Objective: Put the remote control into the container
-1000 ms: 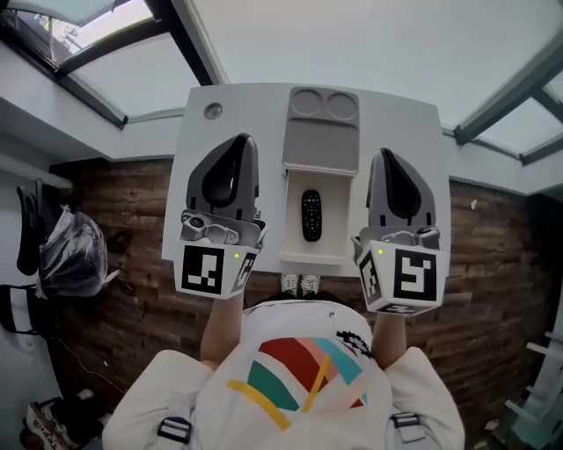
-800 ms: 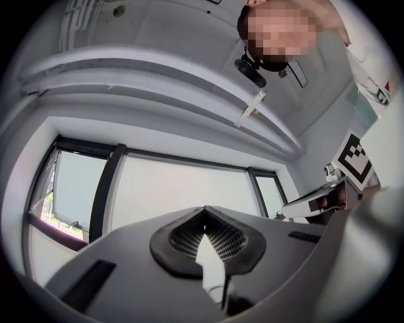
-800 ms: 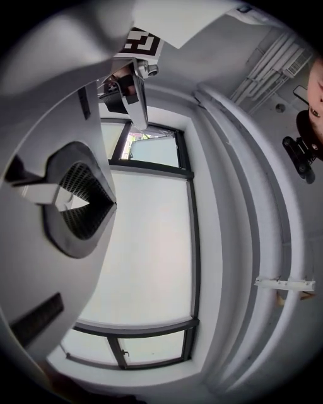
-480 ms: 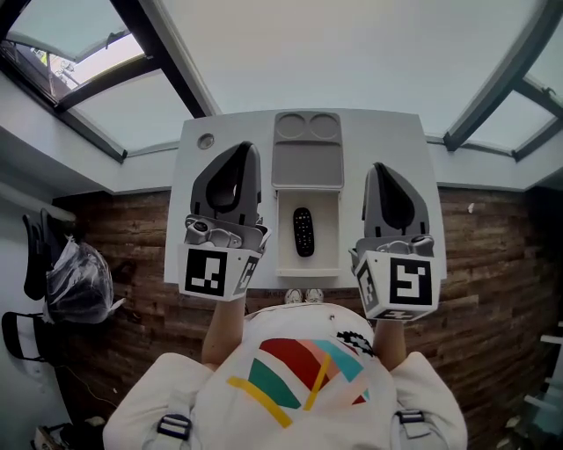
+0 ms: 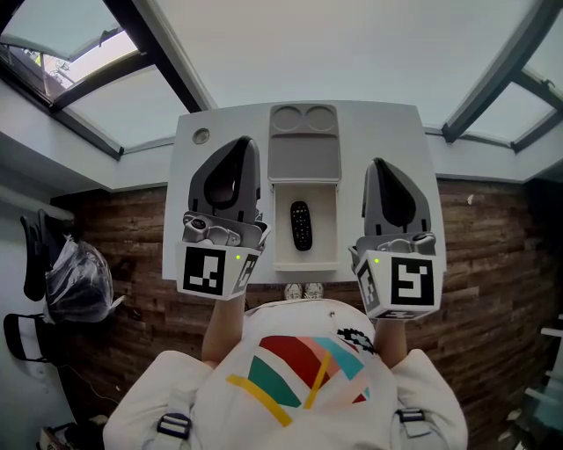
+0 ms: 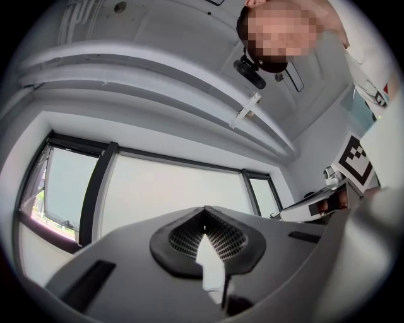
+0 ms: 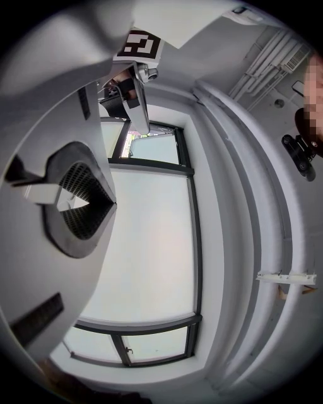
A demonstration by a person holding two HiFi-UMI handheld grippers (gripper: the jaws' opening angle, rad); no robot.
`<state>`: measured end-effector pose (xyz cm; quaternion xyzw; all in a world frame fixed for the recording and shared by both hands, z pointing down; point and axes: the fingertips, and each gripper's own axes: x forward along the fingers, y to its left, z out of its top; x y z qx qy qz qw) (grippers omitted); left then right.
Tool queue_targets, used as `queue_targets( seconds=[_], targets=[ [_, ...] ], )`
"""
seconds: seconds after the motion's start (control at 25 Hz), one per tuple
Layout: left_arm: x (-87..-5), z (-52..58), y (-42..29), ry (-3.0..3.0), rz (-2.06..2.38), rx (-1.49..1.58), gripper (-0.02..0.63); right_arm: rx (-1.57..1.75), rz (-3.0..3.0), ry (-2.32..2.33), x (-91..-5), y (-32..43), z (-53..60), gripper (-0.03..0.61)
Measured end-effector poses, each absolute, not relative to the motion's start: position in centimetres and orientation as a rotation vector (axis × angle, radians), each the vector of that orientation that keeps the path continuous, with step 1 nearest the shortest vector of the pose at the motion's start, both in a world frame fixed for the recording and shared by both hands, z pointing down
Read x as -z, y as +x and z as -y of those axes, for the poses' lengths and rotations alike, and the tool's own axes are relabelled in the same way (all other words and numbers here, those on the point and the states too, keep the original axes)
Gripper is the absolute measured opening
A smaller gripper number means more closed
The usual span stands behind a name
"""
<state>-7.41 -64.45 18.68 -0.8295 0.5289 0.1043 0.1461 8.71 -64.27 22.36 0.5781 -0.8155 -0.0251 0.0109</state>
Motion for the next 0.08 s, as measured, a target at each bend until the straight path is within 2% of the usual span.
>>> queue_targets(
  seconds=[0.08],
  targets=[
    [-18.62, 64.33, -7.2, -2.386, -1.52, -0.302, 0.008, 0.083, 2.55, 1.805, -22.23, 8.89, 64.17, -0.002]
  ],
)
